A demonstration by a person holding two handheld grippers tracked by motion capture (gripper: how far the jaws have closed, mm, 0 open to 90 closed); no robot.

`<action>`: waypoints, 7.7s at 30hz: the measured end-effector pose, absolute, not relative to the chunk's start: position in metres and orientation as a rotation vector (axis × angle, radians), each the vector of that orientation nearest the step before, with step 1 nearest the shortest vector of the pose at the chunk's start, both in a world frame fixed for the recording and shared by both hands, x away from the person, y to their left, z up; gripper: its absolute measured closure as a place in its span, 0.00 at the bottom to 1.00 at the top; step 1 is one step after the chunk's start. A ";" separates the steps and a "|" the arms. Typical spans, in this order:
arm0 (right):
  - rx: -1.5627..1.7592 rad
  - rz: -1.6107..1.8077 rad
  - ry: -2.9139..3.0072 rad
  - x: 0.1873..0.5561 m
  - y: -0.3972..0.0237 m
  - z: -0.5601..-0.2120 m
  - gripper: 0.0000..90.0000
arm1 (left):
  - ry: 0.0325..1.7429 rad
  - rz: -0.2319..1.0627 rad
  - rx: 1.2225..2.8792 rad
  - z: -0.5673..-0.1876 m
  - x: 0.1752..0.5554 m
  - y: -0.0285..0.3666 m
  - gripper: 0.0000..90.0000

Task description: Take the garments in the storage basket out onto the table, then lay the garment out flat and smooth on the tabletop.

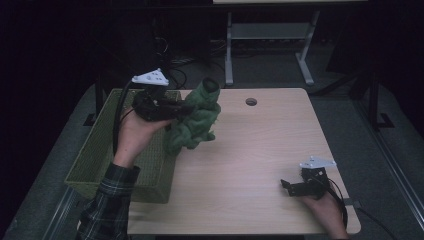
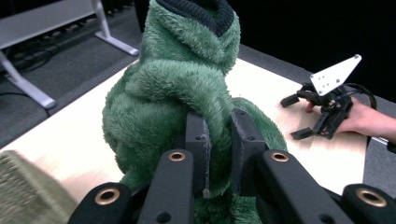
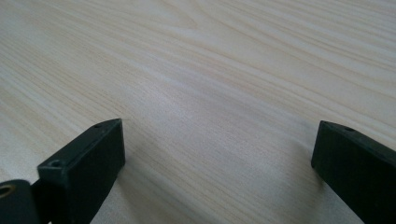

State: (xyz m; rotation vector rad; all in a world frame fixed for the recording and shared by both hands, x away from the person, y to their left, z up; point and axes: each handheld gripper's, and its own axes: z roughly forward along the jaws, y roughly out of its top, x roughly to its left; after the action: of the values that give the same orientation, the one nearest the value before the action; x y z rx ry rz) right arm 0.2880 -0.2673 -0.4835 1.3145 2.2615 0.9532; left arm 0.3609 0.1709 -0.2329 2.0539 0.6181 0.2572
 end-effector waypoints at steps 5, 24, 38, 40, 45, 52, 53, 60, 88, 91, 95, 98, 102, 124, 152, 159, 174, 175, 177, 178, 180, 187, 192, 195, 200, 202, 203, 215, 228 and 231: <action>1.319 0.955 2.261 0.288 -0.267 -0.483 0.03 | 0.604 0.223 2.049 -0.241 0.361 0.153 0.88; 1.321 0.955 2.261 0.288 -0.267 -0.483 0.03 | 0.615 0.142 2.099 -0.287 0.359 0.096 0.88; 1.313 0.955 2.259 0.288 -0.267 -0.484 0.03 | 0.675 0.137 2.144 -0.340 0.357 0.067 0.88; 1.315 0.955 2.259 0.288 -0.267 -0.483 0.03 | 0.691 0.137 2.145 -0.349 0.358 0.064 0.88; 1.310 0.953 2.260 0.288 -0.267 -0.484 0.03 | 0.714 0.131 2.163 -0.372 0.361 0.054 0.88; 1.316 0.953 2.262 0.288 -0.267 -0.483 0.03 | 0.697 0.070 2.216 -0.408 0.361 0.027 0.87; 1.317 0.953 2.262 0.288 -0.267 -0.483 0.03 | 0.704 0.057 2.213 -0.412 0.361 0.023 0.87; 1.315 0.953 2.262 0.288 -0.267 -0.484 0.03 | 0.699 0.015 2.226 -0.438 0.367 0.003 0.87; 1.310 0.948 2.269 0.288 -0.268 -0.483 0.03 | 0.640 0.069 2.155 -0.421 0.338 0.075 0.39; 1.300 0.934 2.289 0.288 -0.267 -0.480 0.07 | 0.633 0.080 2.163 -0.422 0.333 0.085 0.36; 1.293 0.962 2.289 0.286 -0.266 -0.474 0.08 | 0.636 0.078 2.166 -0.426 0.325 0.097 0.33; 1.273 0.988 2.292 0.284 -0.264 -0.469 0.08 | 0.635 0.093 2.174 -0.428 0.319 0.102 0.29; 1.263 1.000 2.305 0.284 -0.261 -0.466 0.08 | 0.632 0.118 2.200 -0.432 0.311 0.107 0.23; 1.062 1.146 2.423 0.282 -0.206 -0.431 0.08 | 0.635 0.234 2.250 -0.477 0.279 0.123 0.16; 0.734 1.331 2.621 0.310 -0.113 -0.414 0.66 | 0.616 0.263 2.268 -0.478 0.279 0.121 0.16; 0.735 1.298 2.643 0.319 -0.101 -0.424 0.71 | 0.613 0.266 2.272 -0.478 0.279 0.122 0.16; 0.731 1.307 2.621 0.321 -0.108 -0.428 0.98 | 0.613 0.266 2.273 -0.478 0.279 0.122 0.16; 0.733 1.312 2.616 0.320 -0.110 -0.426 0.99 | 0.614 0.265 2.272 -0.478 0.279 0.122 0.16; 0.740 1.331 2.606 0.319 -0.114 -0.423 0.99 | 0.614 0.264 2.272 -0.478 0.279 0.122 0.16; 0.738 1.338 2.603 0.319 -0.116 -0.422 0.99 | 0.615 0.264 2.271 -0.478 0.279 0.122 0.16; 0.740 1.346 2.597 0.317 -0.120 -0.420 0.99 | 0.615 0.263 2.271 -0.478 0.279 0.122 0.16; 0.750 1.363 2.564 0.310 -0.137 -0.412 0.99 | 0.618 0.260 2.269 -0.477 0.279 0.121 0.16; 0.793 1.375 2.528 0.304 -0.158 -0.409 0.99 | 0.618 0.261 2.270 -0.478 0.279 0.121 0.16; 0.814 1.369 2.518 0.302 -0.170 -0.410 0.99 | 0.621 0.258 2.268 -0.478 0.278 0.121 0.16; 0.878 1.371 2.485 0.297 -0.189 -0.414 0.99 | 0.618 0.261 2.270 -0.478 0.279 0.121 0.16; 0.897 1.364 2.481 0.295 -0.196 -0.416 0.99 | 0.617 0.261 2.270 -0.478 0.279 0.121 0.16; 0.903 1.365 2.471 0.293 -0.200 -0.417 0.99 | 0.618 0.261 2.268 -0.478 0.279 0.121 0.16; 1.066 1.273 2.460 0.277 -0.240 -0.442 0.99 | 0.618 0.258 2.271 -0.478 0.278 0.121 0.16; 1.179 1.143 2.405 0.260 -0.278 -0.454 0.95 | 0.619 0.258 2.272 -0.477 0.278 0.122 0.16; 1.192 1.161 2.373 0.254 -0.287 -0.450 0.94 | 0.619 0.258 2.272 -0.477 0.278 0.122 0.16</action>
State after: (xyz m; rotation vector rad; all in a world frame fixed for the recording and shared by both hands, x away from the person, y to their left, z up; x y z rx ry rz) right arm 0.2545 -0.2867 -0.4501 1.1917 2.3733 1.1605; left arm 0.2784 0.1215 -0.4774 2.2719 0.6192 0.2582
